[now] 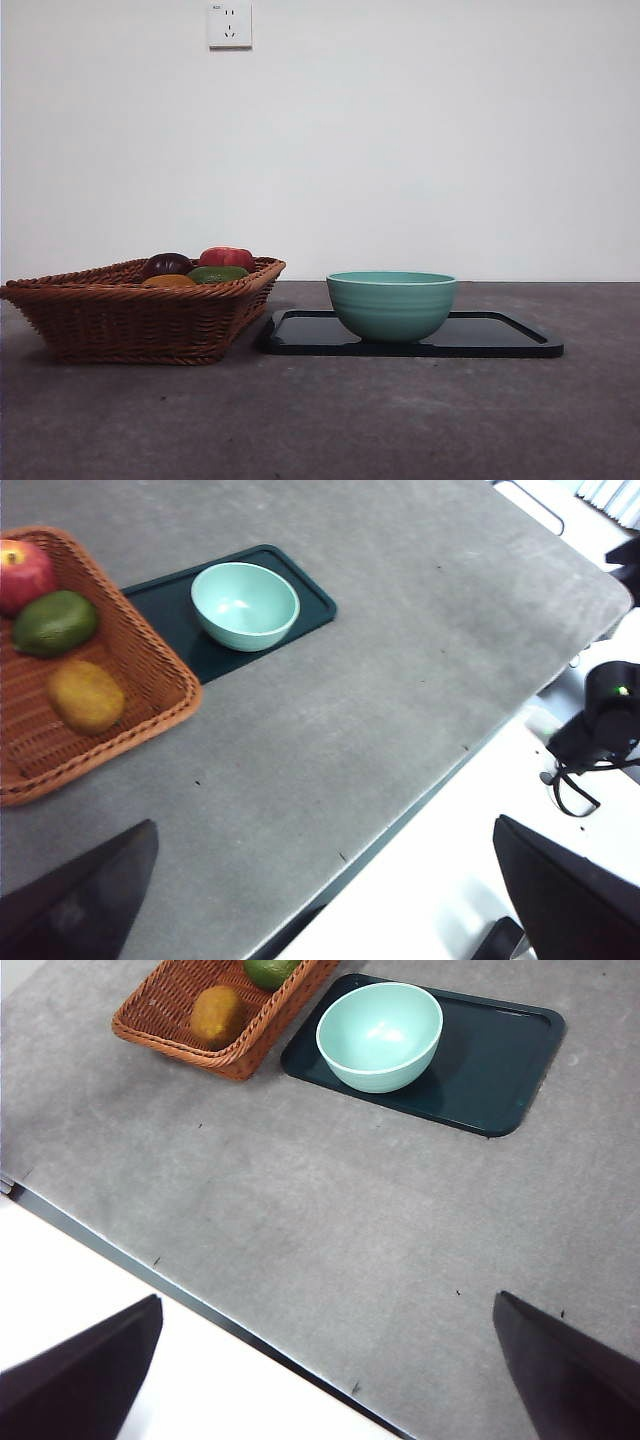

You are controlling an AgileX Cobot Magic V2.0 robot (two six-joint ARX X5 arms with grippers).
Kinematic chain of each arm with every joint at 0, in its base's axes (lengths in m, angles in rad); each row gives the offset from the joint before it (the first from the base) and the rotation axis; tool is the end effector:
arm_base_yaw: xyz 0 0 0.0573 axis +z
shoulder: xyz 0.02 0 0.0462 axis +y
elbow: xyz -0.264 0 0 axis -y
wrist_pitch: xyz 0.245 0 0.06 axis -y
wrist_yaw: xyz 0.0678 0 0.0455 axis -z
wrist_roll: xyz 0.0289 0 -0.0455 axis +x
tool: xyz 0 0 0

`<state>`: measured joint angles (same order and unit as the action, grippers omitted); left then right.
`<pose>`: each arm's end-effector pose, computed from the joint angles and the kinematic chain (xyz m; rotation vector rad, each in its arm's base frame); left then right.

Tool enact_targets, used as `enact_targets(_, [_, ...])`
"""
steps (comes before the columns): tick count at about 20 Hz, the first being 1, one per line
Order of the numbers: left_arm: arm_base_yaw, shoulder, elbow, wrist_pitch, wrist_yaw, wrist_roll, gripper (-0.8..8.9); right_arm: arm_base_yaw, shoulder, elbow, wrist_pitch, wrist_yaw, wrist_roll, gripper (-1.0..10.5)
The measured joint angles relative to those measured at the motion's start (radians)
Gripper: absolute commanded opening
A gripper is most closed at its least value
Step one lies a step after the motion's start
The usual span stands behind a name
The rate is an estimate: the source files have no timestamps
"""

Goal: Pick up the wifruite, put it on the bowl, pick up the plate, put it on desk

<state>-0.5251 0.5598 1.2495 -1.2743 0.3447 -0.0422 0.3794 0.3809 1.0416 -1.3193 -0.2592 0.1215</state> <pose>0.0179 -0.0217 0.3934 0.0160 0.6181 -0.8313 0.0040 0.0096 0.3408 0.0728 0.7046 0.5734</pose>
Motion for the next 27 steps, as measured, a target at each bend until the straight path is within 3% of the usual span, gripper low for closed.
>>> enact_targets(7, [-0.01, -0.003, -0.005, 0.03, 0.002, 0.0, 5.66, 0.0, 0.014, 0.0, 0.109, 0.0, 0.074, 5.6])
enact_targets(11, [-0.009, -0.003, -0.005, 0.029, 0.002, 0.0, 5.66, 0.0, 0.127, 0.0, 0.183, 0.0, 0.12, 5.6])
enact_targets(19, [-0.009, -0.003, -0.005, 0.029, 0.001, 0.0, 5.66, 0.0, 0.596, 0.076, 0.343, 0.0, 0.149, 5.6])
enact_targets(27, [-0.009, -0.003, -0.005, 0.029, 0.002, 0.0, 5.66, 0.0, 1.129, 0.37, 0.361, 0.0, 0.144, 5.6])
